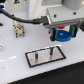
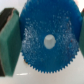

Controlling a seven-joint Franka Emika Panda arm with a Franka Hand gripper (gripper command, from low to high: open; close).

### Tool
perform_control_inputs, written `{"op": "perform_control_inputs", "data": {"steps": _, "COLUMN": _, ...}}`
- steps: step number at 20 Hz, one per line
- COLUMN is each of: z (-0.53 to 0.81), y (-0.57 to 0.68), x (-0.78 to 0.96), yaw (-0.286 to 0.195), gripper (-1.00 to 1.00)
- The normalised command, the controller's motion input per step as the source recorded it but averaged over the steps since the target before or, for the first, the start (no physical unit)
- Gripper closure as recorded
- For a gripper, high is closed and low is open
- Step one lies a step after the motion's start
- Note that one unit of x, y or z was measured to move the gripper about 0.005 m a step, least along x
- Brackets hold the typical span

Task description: Insert the blue gear onto the right peg, followed by the red gear

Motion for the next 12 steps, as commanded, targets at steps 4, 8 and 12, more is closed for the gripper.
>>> {"op": "perform_control_inputs", "data": {"steps": 4, "z": 0.0, "y": -0.2, "x": 0.45, "yaw": 0.0, "gripper": 1.0}}
{"op": "perform_control_inputs", "data": {"steps": 8, "z": -0.03, "y": -0.24, "x": 0.34, "yaw": 0.0, "gripper": 1.0}}
{"op": "perform_control_inputs", "data": {"steps": 12, "z": -0.08, "y": -0.27, "x": 0.19, "yaw": 0.0, "gripper": 1.0}}
